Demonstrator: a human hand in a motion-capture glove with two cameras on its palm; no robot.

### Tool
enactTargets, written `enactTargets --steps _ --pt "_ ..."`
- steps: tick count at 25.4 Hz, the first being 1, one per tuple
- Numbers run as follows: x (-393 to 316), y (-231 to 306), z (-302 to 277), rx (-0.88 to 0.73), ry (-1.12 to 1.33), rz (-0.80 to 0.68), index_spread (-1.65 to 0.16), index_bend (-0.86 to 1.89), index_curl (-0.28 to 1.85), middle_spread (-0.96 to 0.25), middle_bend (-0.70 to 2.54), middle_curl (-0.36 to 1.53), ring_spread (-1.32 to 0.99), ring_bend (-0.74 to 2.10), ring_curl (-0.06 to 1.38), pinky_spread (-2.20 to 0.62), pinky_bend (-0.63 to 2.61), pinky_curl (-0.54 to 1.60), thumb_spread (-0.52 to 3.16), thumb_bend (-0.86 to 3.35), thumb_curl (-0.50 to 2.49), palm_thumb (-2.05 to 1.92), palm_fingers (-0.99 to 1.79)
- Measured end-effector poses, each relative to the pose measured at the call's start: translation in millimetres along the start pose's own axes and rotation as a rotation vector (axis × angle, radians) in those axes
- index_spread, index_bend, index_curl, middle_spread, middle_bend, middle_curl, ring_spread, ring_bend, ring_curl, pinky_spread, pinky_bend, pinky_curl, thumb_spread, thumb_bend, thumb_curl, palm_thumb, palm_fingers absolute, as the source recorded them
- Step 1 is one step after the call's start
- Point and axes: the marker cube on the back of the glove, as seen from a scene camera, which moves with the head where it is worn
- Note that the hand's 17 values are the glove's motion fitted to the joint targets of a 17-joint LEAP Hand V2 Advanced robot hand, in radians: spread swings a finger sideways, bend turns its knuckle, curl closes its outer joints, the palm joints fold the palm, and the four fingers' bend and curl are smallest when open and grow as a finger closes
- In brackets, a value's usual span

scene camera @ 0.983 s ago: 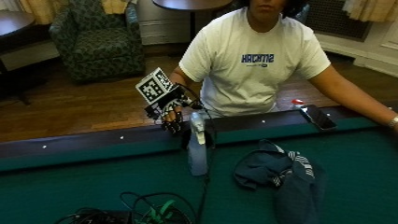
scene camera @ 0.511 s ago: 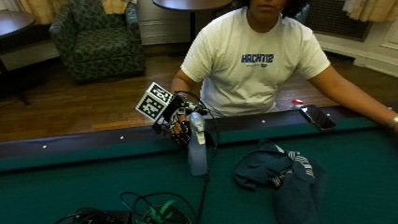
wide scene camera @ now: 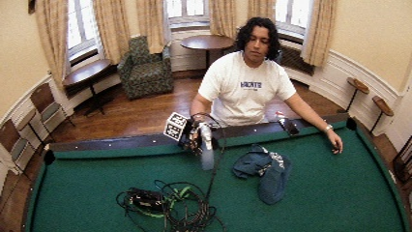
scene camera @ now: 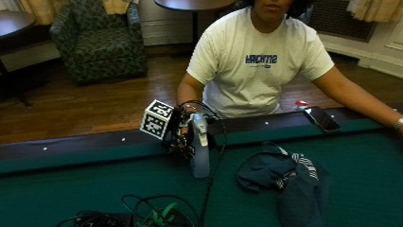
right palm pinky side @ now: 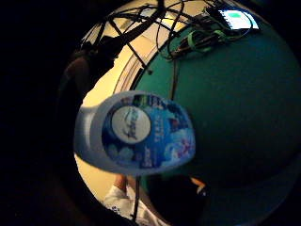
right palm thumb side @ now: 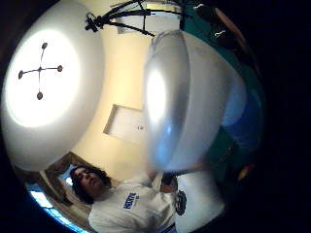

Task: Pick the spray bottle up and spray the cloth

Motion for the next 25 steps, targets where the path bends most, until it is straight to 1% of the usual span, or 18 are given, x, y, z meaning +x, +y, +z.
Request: enactTargets --steps 9,14,16,17,18,22,25 --pt "6.7 -33.1 19.0 0.114 -0.070 -0.050 -0.34 0.05 0.13 -0.14 0.28 0.37 -0.15 0.62 0.35 0.09 0.37 0.34 0.88 -0.03 0.34 0.60 0.69" --pt "7.7 -52.7 30.2 0.120 -0.037 -0.025 -0.34 0.09 0.14 -0.15 0.28 0.38 -0.17 0.65 0.36 0.05 0.35 0.34 0.87 -0.03 0.34 0.61 0.74" --pt "6.8 -56.6 34.9 0.115 -0.025 0.005 -0.33 0.16 0.17 -0.17 0.32 0.39 -0.18 0.63 0.36 0.04 0.30 0.33 0.88 -0.02 0.34 0.63 0.84" --pt "6.3 -57.5 36.9 0.116 -0.021 0.018 -0.33 0.22 0.19 -0.19 0.37 0.40 -0.18 0.60 0.35 0.02 0.25 0.31 0.89 -0.01 0.35 0.65 0.95" --pt "5.8 -58.0 38.5 0.118 -0.019 0.027 -0.32 0.23 0.20 -0.20 0.38 0.41 -0.18 0.59 0.34 0.00 0.25 0.31 0.90 0.00 0.35 0.67 1.05" --pt "0.7 -62.7 43.3 0.111 -0.035 0.023 -0.30 0.22 0.25 -0.22 0.37 0.43 -0.19 0.60 0.36 -0.11 0.33 0.34 0.87 0.03 0.41 0.78 1.26" --pt "-2.7 -66.1 45.1 0.097 -0.045 0.003 -0.30 0.18 0.27 -0.22 0.36 0.43 -0.20 0.62 0.39 -0.18 0.41 0.37 0.77 0.04 0.45 0.86 1.33"
